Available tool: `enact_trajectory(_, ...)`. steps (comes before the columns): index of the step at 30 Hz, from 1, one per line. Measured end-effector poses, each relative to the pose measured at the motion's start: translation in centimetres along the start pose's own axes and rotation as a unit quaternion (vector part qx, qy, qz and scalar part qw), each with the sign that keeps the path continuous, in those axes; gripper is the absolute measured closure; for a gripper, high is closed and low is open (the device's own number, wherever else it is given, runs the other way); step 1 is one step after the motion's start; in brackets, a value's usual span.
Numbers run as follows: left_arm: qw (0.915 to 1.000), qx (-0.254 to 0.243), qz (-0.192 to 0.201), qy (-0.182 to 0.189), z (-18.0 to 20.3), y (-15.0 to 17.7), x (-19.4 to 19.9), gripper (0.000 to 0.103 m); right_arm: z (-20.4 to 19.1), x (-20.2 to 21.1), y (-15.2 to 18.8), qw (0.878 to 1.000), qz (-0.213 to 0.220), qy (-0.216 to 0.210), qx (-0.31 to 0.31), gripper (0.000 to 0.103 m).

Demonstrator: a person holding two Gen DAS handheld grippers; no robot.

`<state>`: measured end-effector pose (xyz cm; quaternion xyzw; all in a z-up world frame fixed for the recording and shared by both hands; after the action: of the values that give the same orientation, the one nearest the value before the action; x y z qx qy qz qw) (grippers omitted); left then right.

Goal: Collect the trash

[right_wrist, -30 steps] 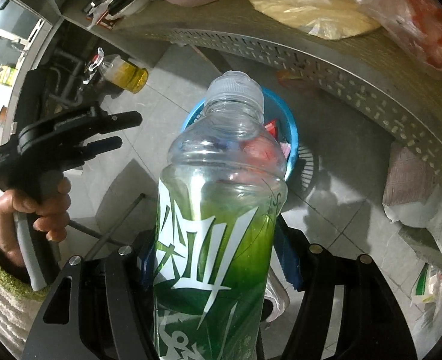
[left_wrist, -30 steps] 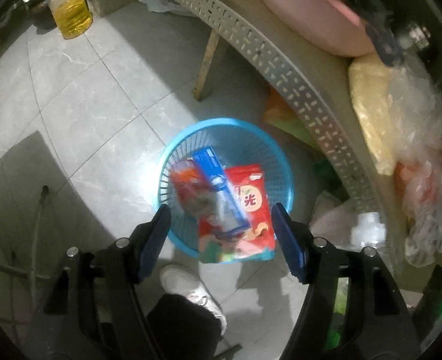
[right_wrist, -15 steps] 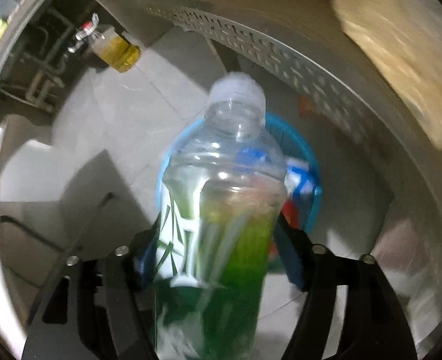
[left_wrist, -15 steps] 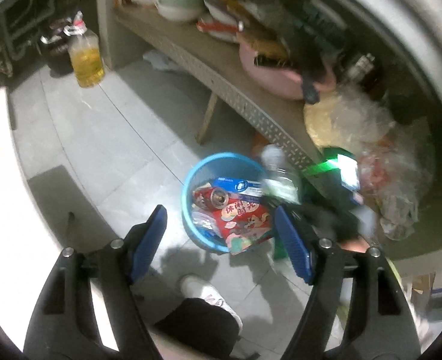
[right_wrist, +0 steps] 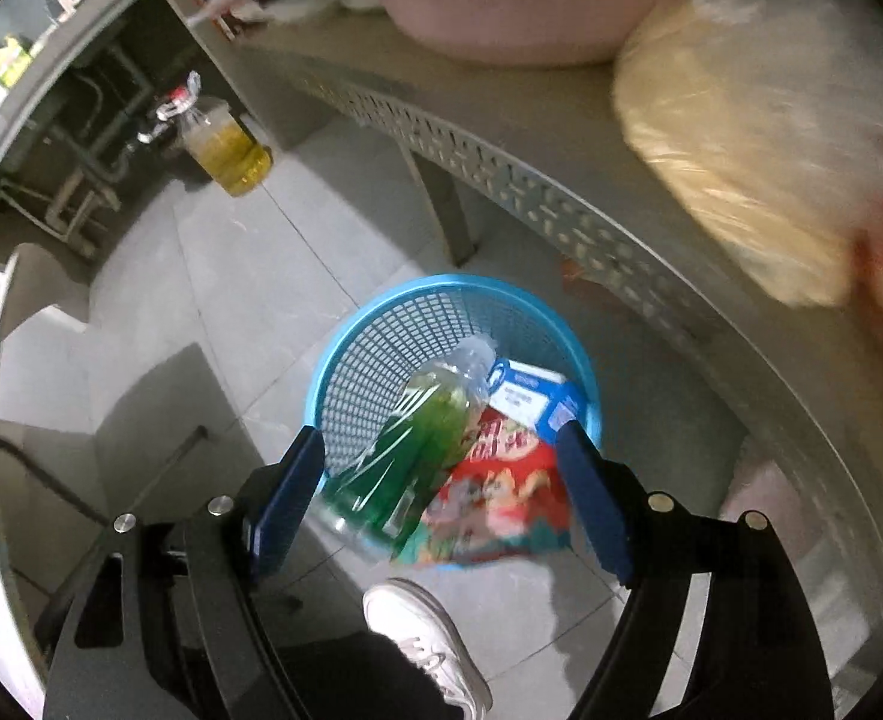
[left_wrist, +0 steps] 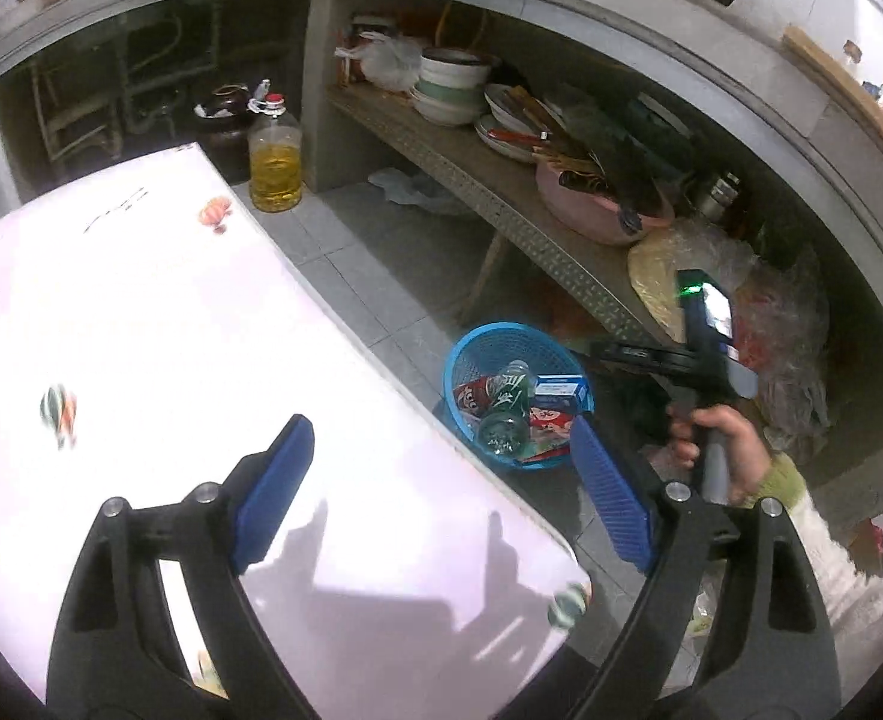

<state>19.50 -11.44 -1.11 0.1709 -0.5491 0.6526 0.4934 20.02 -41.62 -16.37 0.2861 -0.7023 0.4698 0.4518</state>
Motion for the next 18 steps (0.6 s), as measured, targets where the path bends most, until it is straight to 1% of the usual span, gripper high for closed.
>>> enact_trajectory(4,0.9996,0.005,0.023,0.014,0.2,2.3,1.8,0.018,-1.5,4.7,2.7,0.999,0.028,0.004,0.020,0.024)
enact_trajectory(7,0.9987,-0.003,0.045,0.024,1.0,3.8,3.2,0.014,-3.4,9.2,5.1,0.997,0.060,0.006,0.054,0.020)
enact_trajectory(9,0.9982,-0.010,0.053,0.027,1.7,4.4,3.7,0.013,-4.7,11.8,6.5,0.993,0.085,0.003,0.076,0.013)
enact_trajectory(10,0.9980,-0.013,0.056,0.027,2.0,4.7,4.0,0.013,-5.4,13.3,7.3,0.991,0.102,0.002,0.088,0.012)
enact_trajectory(12,0.9971,-0.019,0.071,0.019,2.6,5.4,4.8,0.011,-6.5,15.6,8.7,0.987,0.129,0.006,0.100,0.007)
enact_trajectory(15,0.9952,-0.022,0.095,0.007,3.4,6.2,6.3,0.010,-7.7,18.7,11.1,0.980,0.166,0.017,0.111,0.007)
enact_trajectory(17,0.9927,-0.023,0.118,-0.012,4.0,6.7,7.4,0.009,-8.4,20.7,12.4,0.975,0.184,0.027,0.118,0.007)
enact_trajectory(18,0.9907,-0.024,0.131,-0.029,4.4,7.0,8.0,0.009,-8.7,21.5,12.9,0.974,0.191,0.030,0.120,0.007)
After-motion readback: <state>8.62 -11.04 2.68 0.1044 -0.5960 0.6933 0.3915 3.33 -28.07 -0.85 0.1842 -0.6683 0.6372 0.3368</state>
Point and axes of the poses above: each gripper's, at about its wrist camera, not at the fingertips, and x roughly against the way its jaws point, z to its right, y to its underside, the point moved 3 cm from there along -x, roughly the way its jaws point, and after that the axes turned 10 degrees about x, right-handed, at the moved point
